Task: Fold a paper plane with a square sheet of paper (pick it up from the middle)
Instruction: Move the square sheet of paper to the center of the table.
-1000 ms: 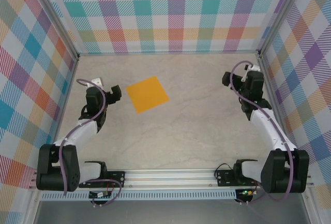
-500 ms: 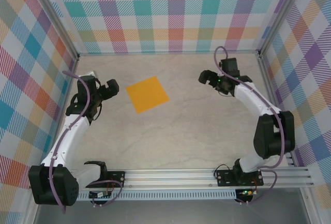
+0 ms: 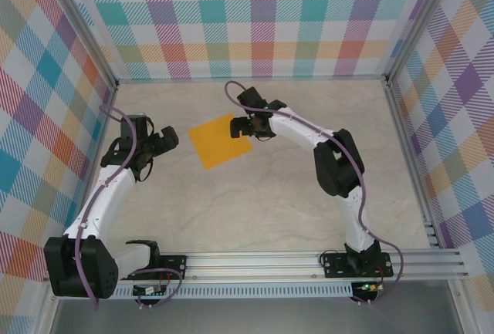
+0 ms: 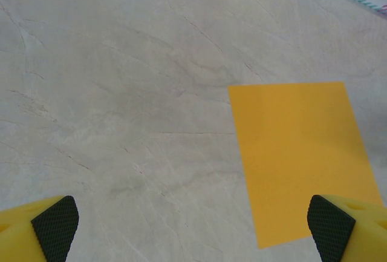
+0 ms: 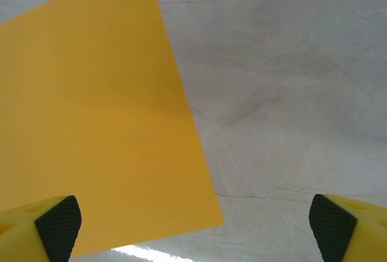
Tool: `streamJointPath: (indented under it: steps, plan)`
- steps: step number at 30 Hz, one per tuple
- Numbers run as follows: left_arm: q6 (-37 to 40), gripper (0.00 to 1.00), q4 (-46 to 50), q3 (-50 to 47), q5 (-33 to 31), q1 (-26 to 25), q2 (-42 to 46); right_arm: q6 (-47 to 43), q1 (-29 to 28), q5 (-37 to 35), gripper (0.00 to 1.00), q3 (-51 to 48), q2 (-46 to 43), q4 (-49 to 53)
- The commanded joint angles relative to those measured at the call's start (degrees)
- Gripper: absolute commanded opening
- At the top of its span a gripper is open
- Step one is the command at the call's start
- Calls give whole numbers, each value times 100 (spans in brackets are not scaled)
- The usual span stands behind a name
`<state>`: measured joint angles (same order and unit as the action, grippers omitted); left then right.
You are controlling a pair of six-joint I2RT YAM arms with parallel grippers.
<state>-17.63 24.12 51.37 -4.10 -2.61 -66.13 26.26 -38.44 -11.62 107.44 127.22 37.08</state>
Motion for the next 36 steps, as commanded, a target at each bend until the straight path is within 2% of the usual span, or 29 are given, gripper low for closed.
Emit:
streamJointPath:
  steps: [1, 12, 18, 21, 31, 36]
  plan:
    - [-65, 100, 133, 207, -20, -82, -90, -218, -101, -749, 100, 652, 484, 958]
    - [-65, 100, 270, 317, -28, -83, -374, -339, -199, -1045, 100, 2044, 1657, 1865]
    - [-67, 100, 312, 353, -69, -82, -467, -470, -191, -1137, 100, 1904, 1684, 2118]
    - [-75, 100, 326, 354, -99, -84, -471, -511, -191, -1294, 100, 1256, 1406, 2133]
    - [-133, 100, 317, 348, -12, -82, -489, -867, -138, -1333, 100, -2507, -627, 1360]
    - [-146, 100, 363, 364, 32, -83, -498, -564, -101, -1237, 100, -3552, -1416, 1532]
